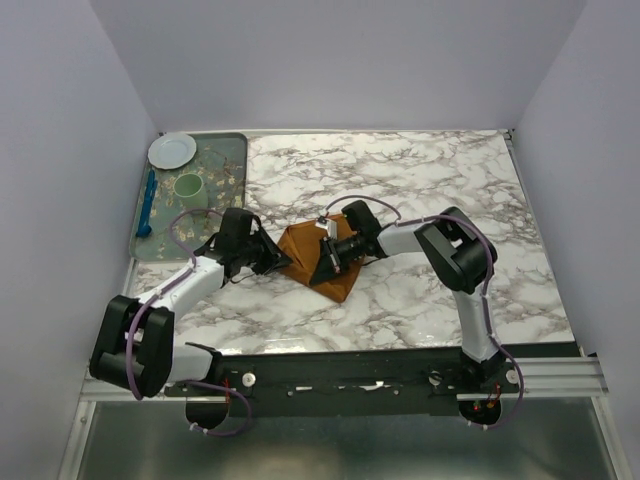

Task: Fold the napkin, place the utensils inside, and roll it up
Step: Roll the napkin with the utensil

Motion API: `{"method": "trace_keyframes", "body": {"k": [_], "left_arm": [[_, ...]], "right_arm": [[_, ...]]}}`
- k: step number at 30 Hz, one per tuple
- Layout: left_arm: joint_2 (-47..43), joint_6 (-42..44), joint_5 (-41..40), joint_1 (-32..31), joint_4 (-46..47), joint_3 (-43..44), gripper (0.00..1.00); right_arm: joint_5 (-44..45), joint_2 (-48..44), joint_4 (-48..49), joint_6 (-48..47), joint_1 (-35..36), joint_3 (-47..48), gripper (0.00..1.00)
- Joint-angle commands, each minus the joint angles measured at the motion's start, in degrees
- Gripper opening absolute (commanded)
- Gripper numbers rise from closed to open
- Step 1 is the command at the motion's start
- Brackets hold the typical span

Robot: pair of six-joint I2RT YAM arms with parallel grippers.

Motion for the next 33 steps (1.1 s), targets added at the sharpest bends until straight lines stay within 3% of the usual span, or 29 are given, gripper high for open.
{"method": "trace_keyframes", "body": {"k": [1,3,6,13,19,28,33], "left_arm": [[3.44,-2.63,4.22,-1.77,9.89,-2.12,0.17],[4.68,-3.94,4.92,-2.04,11.13,-3.26,0.09],[6.44,-5.18,4.92,-2.04,15.00,-4.66,0.05],[9.17,-6.23,1.15,-2.13,21.40,-6.69,0.02],[12.85,-6.76,-1.23,-2.13,22.39,-8.19,0.01],[18.39,-6.15,-2.64,-2.13,22.04,-8.63,0.00],[19.71,-5.54,-2.38,-2.04,21.42,-8.54,0.00]], "right_arm": [[1.43,4.53,-5.98,0.08,-1.18,-0.30,0.01],[1.25,4.88,-7.73,0.25,-1.44,0.22,0.01],[0.72,5.14,-8.44,-0.01,-1.71,0.93,0.01],[0.02,5.85,-10.63,-1.33,-1.80,1.81,0.01],[1.33,5.14,-15.46,-4.05,-1.80,3.91,0.10],[12.75,-1.00,-33.38,-12.74,-1.80,11.82,0.38],[24.95,-5.92,-46.56,-19.33,-1.71,19.71,0.51]]}}
